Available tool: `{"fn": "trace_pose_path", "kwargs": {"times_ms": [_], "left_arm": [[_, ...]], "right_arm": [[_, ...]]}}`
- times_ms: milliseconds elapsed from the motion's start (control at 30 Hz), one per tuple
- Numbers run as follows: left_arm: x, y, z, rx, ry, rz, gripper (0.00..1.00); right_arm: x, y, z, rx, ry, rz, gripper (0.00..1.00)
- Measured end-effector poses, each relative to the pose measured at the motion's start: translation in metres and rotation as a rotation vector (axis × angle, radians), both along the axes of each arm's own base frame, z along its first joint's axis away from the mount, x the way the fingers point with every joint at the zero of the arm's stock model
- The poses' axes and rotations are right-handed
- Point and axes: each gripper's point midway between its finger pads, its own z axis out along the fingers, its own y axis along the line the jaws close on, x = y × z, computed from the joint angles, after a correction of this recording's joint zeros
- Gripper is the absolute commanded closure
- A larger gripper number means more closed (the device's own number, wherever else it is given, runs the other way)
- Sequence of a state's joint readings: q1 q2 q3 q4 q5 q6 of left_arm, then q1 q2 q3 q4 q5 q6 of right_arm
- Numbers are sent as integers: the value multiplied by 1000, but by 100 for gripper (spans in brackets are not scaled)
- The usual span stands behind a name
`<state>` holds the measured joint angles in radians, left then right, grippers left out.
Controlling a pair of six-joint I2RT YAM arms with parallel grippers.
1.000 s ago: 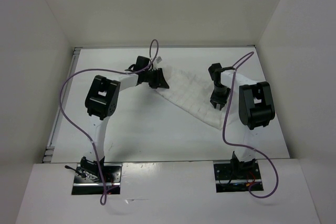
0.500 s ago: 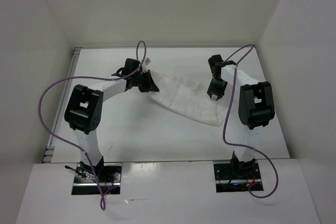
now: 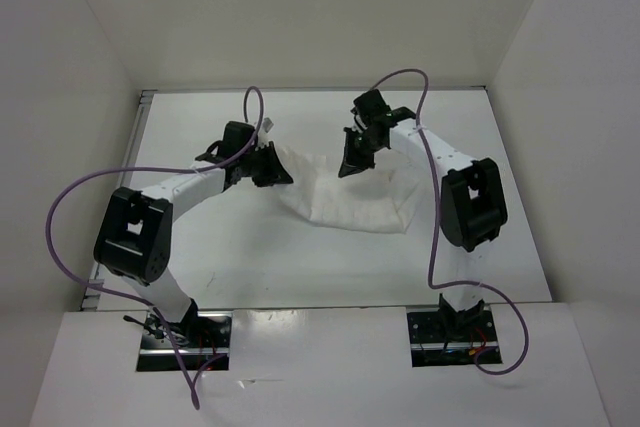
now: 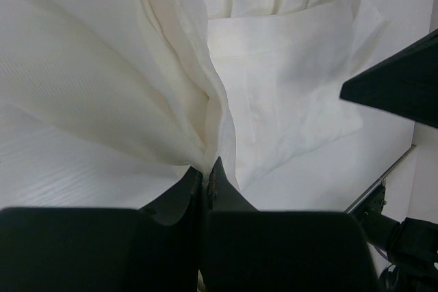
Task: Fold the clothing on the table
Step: Fold the skirt
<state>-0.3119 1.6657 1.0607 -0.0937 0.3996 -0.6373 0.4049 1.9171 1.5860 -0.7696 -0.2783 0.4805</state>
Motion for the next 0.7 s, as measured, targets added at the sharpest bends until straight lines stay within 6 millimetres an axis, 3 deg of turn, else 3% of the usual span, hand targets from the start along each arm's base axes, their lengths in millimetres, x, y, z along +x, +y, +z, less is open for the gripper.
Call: {"fn": "trace_pose_path", "kwargs": {"times_ms": [200,433,700], "left_arm": [[0,-2,0,4,-4,-1,100],[1,-1,7,-2,-12,16,100],[-3,-4,11,-8,-12,16,100]], "right_arm": [[-20,38,-21,106,91,99,100],[-50,41,-68,124,257,114,100],[-64,49,-89,139,334,127,100]]}}
